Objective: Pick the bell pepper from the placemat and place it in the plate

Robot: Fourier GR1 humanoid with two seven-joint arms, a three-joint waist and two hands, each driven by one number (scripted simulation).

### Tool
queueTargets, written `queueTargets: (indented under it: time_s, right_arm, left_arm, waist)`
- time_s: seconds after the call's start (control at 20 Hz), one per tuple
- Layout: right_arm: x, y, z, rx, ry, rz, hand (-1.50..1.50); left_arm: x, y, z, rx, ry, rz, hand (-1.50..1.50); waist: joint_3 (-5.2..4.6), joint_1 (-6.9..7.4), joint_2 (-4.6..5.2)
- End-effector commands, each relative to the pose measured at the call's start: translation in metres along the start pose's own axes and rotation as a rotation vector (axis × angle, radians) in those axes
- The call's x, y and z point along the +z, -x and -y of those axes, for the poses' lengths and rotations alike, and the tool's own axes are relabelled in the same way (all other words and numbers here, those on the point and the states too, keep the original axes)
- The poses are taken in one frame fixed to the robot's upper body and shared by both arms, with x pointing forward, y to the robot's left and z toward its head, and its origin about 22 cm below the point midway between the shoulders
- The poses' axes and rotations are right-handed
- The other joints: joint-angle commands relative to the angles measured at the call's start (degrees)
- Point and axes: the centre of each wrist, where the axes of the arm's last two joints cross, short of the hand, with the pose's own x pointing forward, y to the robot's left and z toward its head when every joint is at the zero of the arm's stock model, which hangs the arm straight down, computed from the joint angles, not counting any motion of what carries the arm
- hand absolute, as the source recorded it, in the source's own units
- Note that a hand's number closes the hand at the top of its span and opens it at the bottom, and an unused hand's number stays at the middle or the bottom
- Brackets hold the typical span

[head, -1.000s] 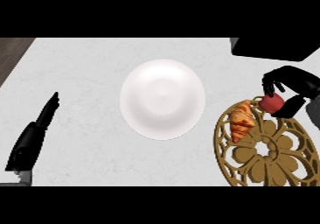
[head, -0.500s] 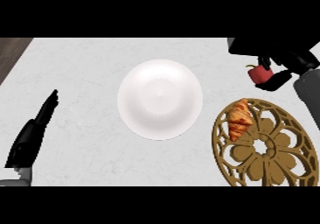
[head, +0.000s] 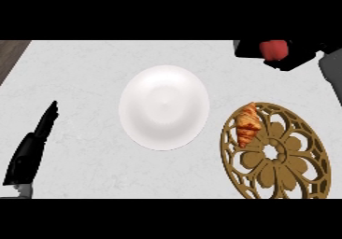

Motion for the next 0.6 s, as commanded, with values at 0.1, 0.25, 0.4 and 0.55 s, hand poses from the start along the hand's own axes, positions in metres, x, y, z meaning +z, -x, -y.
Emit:
queueTargets:
  time_s: [0.1,0.25,0.4,0.55]
  right_arm:
    - [-0.048,-0.035,-0.004,-0.154,-0.031,0.201,1.5]
    - [-0.052,-0.044,-0.016,-0.183,-0.089,0.245,1.5]
    - [-0.077,-0.071,-0.028,-0.231,-0.11,0.281,1.5]
    - [-0.092,-0.099,-0.041,-0.253,-0.111,0.29,1.5]
  left_arm:
    - [0.004,0.004,0.004,-0.005,-0.022,-0.009,0.0]
    - [0.011,0.012,-0.005,-0.005,-0.032,-0.042,0.0]
    - [-0.004,-0.001,-0.014,0.009,-0.031,-0.033,0.0]
    - [0.026,0.019,-0.01,-0.016,-0.039,-0.05,0.0]
  waist:
    - [-0.11,-1.35,-0.53]
    - [-0.14,-2.82,-1.06]
    - [-0.14,-2.89,-1.05]
    - [-0.15,-3.17,-1.29]
